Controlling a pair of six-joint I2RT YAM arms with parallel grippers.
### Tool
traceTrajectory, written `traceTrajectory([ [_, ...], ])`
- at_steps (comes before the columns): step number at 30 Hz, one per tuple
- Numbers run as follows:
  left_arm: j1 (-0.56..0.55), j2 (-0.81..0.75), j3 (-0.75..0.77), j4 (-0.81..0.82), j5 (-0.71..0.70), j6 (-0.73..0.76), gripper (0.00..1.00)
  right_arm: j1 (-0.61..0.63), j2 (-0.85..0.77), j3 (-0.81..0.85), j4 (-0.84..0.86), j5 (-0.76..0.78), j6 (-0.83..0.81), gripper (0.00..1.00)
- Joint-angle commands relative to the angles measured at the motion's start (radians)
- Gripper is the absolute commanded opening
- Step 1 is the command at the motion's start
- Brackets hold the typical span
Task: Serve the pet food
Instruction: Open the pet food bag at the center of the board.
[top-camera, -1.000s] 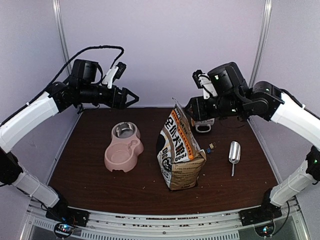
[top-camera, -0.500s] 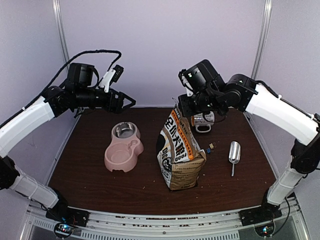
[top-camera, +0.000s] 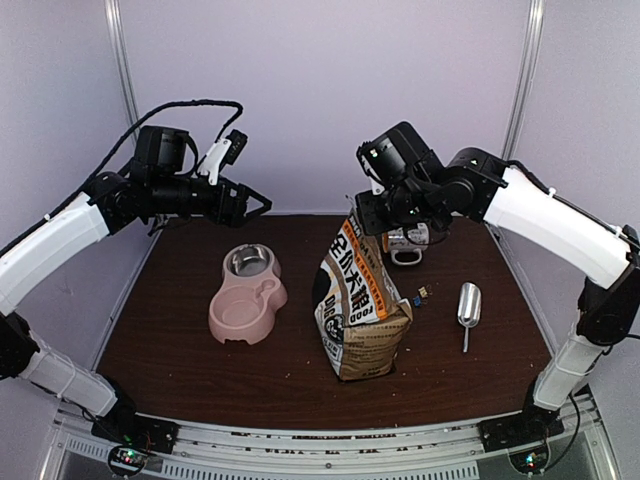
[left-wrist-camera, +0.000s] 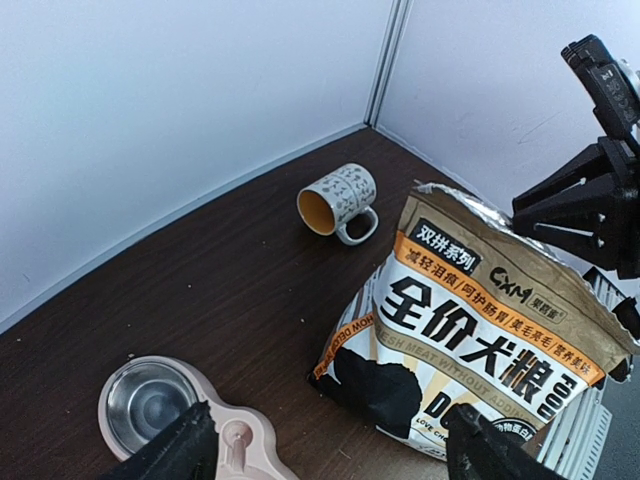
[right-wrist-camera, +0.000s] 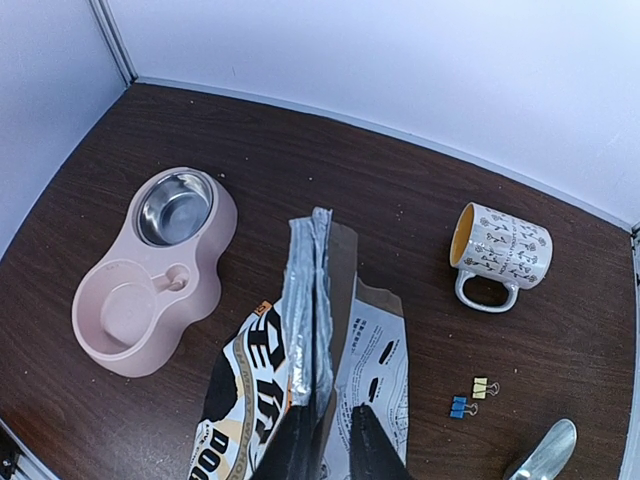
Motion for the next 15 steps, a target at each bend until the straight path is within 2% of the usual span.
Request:
traceTrajectory([
  [1,0.004,-0.006,-0.007,0.050,0.017,0.016,0.81,-0.012,0.019,0.021,-0.034,0.006,0.008,0.14],
  [11,0.002,0.019,-0.005,0.069,0.062,-0.031,0.81,-0.014,0.014,-0.019,-0.043,-0.051,0.012,0.13],
  [15,-0.001,0.028,0.000,0.084,0.070,-0.061,0.81,-0.014,-0.003,-0.042,-0.013,-0.102,0.010,0.16],
])
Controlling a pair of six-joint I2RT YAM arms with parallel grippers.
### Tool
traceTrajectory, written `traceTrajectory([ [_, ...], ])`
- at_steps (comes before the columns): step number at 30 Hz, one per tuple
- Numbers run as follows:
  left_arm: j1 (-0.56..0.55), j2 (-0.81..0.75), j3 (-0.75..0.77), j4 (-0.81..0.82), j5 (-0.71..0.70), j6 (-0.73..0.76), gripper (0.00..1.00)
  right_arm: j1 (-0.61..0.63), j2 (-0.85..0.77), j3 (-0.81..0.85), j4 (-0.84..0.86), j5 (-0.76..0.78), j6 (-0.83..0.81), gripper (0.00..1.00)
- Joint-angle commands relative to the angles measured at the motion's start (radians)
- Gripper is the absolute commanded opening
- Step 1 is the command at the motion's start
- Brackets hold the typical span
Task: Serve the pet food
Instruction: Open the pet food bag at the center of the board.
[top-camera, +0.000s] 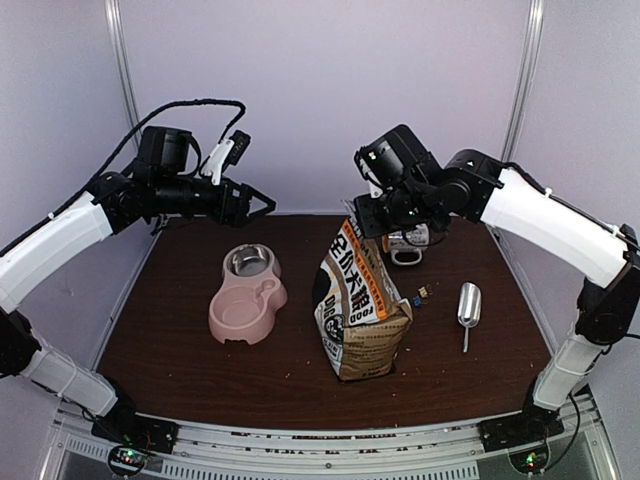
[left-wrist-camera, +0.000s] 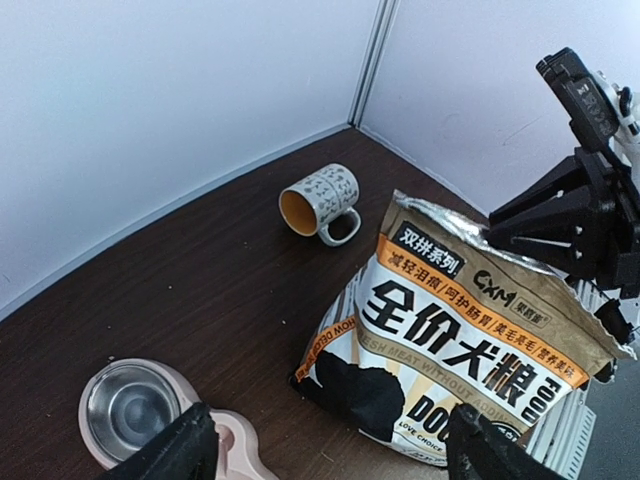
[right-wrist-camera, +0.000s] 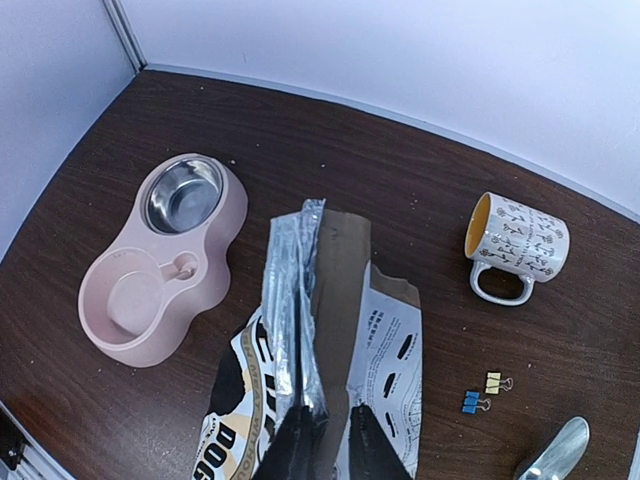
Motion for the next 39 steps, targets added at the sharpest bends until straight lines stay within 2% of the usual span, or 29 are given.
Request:
traceTrajectory([
  [1,-0.001,0.018,0.003,0.074,0.026,-0.043,0.81,-0.005,-0.013,-0.037,-0.010,-0.065,0.010,0.16],
  [5,-0.012,0.029,0.000,0.099,0.024,-0.092,0.81,-0.005,-0.010,-0.043,-0.021,-0.047,0.008,0.14],
  [9,-0.044,0.034,-0.041,0.209,0.017,-0.185,0.81,-0.007,-0.017,-0.057,-0.018,-0.030,0.012,0.00],
  [14,-0.090,0.076,-0.085,0.430,0.022,-0.338,0.81,-0.007,-0.068,-0.094,0.032,0.014,0.016,0.00],
  [19,-0.139,0.167,-0.055,0.531,0.028,-0.438,0.81,-0.024,-0.151,-0.187,0.119,0.020,0.035,0.00],
  [24,-0.178,0.255,-0.003,0.547,0.049,-0.474,0.78,-0.051,-0.202,-0.267,0.193,-0.035,0.049,0.00],
  [33,-0.223,0.363,0.099,0.543,0.099,-0.487,0.76,-0.057,-0.222,-0.316,0.238,-0.090,0.043,0.00],
  [39,-0.232,0.394,0.124,0.548,0.116,-0.496,0.66,-0.059,-0.228,-0.332,0.262,-0.118,0.040,0.00],
])
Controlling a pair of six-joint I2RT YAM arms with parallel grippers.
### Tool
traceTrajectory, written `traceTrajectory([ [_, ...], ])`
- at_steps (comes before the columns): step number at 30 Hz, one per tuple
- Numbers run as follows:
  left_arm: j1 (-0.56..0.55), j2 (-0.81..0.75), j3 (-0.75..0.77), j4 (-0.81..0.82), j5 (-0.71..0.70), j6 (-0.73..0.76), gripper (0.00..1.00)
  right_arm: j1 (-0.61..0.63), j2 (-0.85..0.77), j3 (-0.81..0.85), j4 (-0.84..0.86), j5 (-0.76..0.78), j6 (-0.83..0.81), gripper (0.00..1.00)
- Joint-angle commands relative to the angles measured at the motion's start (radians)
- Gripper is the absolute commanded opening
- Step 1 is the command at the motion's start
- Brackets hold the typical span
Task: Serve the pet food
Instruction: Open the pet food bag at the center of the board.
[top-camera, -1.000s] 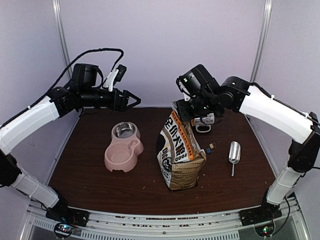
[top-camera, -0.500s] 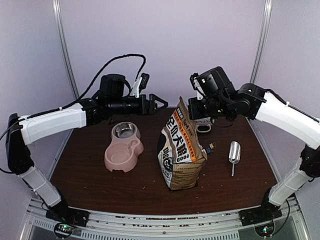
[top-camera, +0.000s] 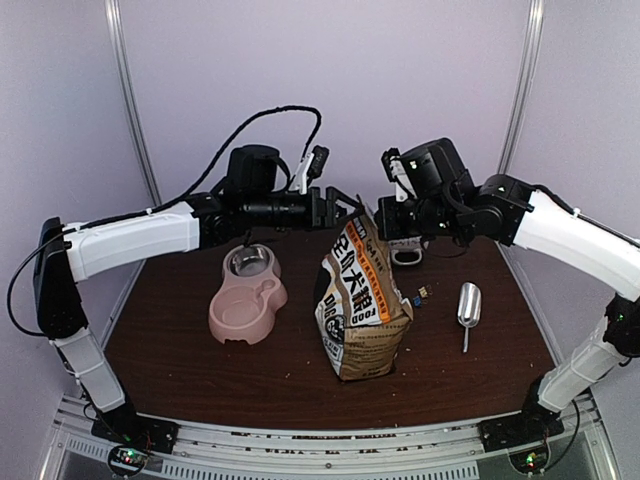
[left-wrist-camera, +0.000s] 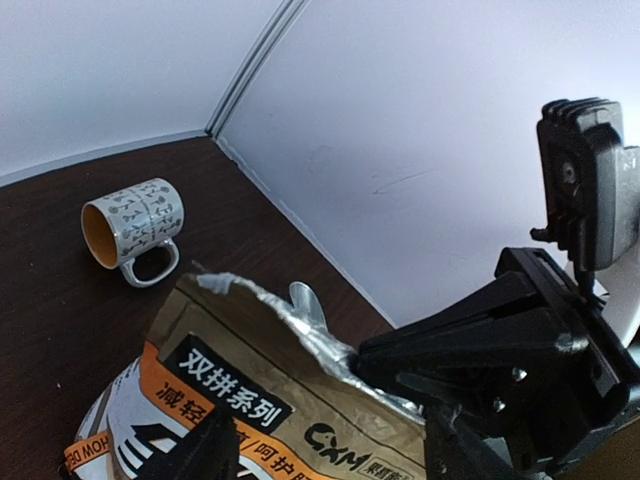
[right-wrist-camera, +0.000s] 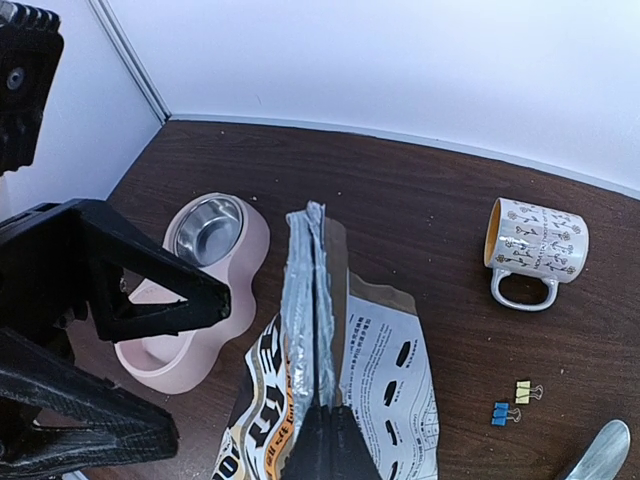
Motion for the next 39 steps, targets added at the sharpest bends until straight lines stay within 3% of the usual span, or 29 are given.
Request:
traceTrajectory([
  [1,-0.009,0.036,0.052,0.061,0.032,-0.012,0.64,-0.004,-0.024,-0.017,-0.010,-0.029,-0.002,0.00],
  [8,-0.009,0.085,0.104,0.029,0.041,-0.021,0.57,-0.004,-0.025,-0.021,0.008,-0.058,-0.013,0.00],
  [14,-0.009,0.101,0.111,0.036,0.054,-0.026,0.40,-0.003,-0.027,-0.025,0.013,-0.068,-0.019,0.00],
  [18,-0.009,0.116,0.111,0.052,0.075,-0.040,0.38,-0.004,-0.029,-0.028,0.019,-0.070,-0.022,0.00],
  [28,-0.009,0.123,0.115,0.064,0.084,-0.048,0.00,-0.004,-0.040,-0.040,0.021,-0.061,-0.067,0.00],
  [39,-0.009,0.045,0.104,-0.049,-0.012,0.038,0.00,-0.003,-0.040,-0.052,-0.034,0.113,-0.113,0.00],
])
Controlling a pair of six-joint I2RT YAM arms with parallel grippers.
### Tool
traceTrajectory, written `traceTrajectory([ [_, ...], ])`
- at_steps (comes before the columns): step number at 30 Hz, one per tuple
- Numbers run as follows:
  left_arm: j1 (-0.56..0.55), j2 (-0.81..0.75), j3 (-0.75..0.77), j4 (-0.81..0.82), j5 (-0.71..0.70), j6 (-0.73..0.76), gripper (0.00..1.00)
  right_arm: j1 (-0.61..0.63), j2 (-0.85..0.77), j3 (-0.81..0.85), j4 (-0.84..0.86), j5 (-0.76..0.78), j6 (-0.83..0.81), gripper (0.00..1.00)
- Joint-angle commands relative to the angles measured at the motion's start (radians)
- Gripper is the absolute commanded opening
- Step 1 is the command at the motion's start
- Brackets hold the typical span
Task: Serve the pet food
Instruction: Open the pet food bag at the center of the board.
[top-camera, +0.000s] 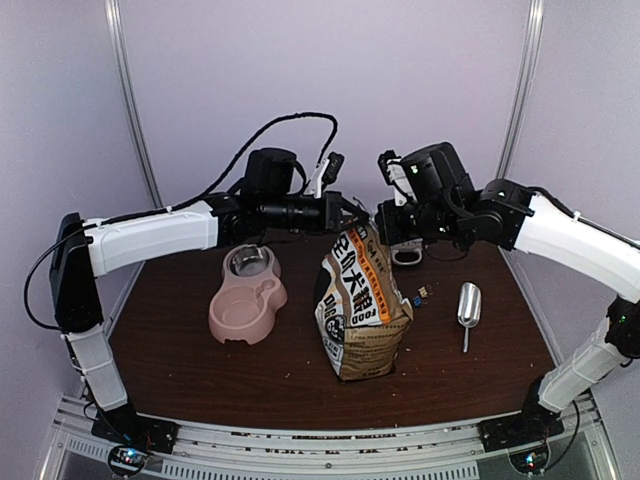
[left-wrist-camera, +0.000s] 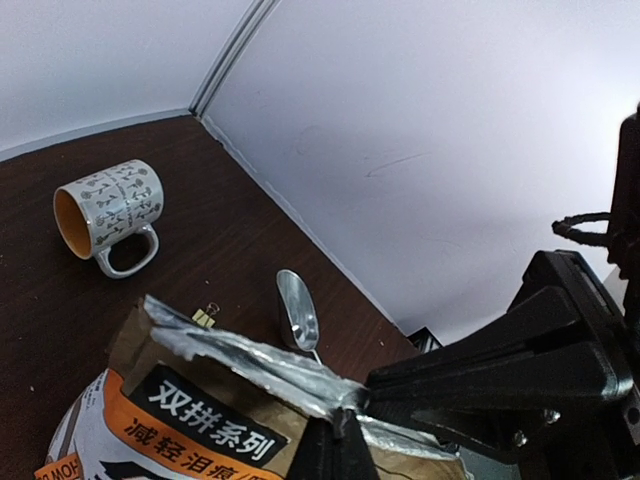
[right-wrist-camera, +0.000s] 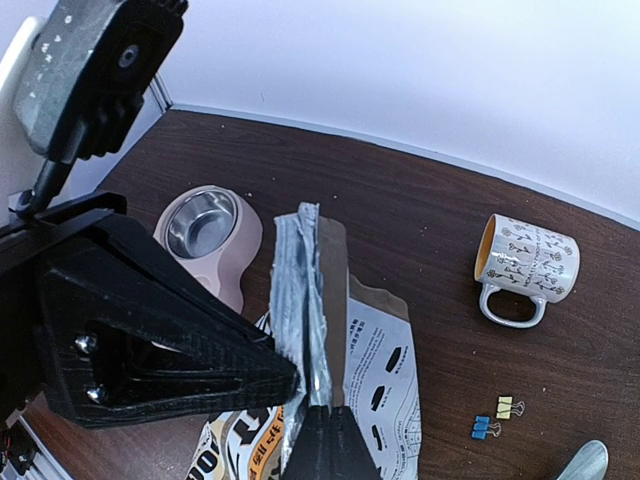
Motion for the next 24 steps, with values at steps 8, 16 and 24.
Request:
traceTrajectory([
  [8,0.000,-0.085,0.010,-0.111,-0.110,0.089,0.00,-0.003,-0.022,-0.019,-0.070,0.143,-0.024,0.00],
  [16,0.000,-0.088,0.008,-0.150,-0.132,0.101,0.00,-0.004,-0.010,-0.020,-0.068,0.127,-0.024,0.00],
  [24,0.000,-0.099,0.004,-0.080,-0.057,0.097,0.08,-0.011,-0.016,0.009,-0.049,-0.065,-0.005,0.00],
])
